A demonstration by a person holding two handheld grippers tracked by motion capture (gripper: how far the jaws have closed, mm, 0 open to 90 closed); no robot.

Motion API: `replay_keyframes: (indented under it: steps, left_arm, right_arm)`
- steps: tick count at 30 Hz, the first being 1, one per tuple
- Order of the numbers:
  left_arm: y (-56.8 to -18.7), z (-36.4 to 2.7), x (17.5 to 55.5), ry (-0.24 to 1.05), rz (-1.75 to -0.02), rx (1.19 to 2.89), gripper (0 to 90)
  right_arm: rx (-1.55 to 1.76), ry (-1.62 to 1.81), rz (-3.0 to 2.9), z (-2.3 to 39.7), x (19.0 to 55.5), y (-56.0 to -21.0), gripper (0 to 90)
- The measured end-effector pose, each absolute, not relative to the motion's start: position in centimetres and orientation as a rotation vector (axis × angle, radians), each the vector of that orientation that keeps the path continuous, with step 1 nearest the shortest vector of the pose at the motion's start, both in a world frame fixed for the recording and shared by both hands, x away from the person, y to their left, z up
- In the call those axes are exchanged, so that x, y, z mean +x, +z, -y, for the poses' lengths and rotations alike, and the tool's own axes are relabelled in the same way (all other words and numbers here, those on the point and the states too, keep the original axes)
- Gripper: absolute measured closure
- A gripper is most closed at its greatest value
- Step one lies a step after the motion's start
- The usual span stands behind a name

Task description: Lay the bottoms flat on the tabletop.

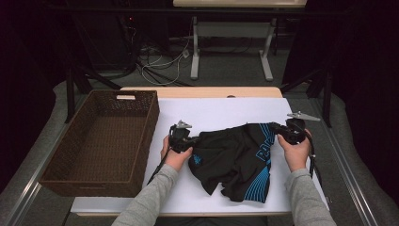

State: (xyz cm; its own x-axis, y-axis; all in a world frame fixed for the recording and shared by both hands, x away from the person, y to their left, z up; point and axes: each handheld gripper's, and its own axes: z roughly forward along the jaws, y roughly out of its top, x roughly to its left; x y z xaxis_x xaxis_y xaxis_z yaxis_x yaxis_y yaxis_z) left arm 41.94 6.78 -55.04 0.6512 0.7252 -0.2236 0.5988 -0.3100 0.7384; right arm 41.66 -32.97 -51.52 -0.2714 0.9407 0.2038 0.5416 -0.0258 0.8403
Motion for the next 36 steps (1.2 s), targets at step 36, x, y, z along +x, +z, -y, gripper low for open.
replay_keyframes:
  steps: [36]
  left_arm:
    - [-53.3, -6.8, 42.2, 0.198, -1.095, 1.903, 54.8]
  right_arm:
    - [1.572, 1.203, -1.839, 33.3, 41.1, -52.6, 82.5]
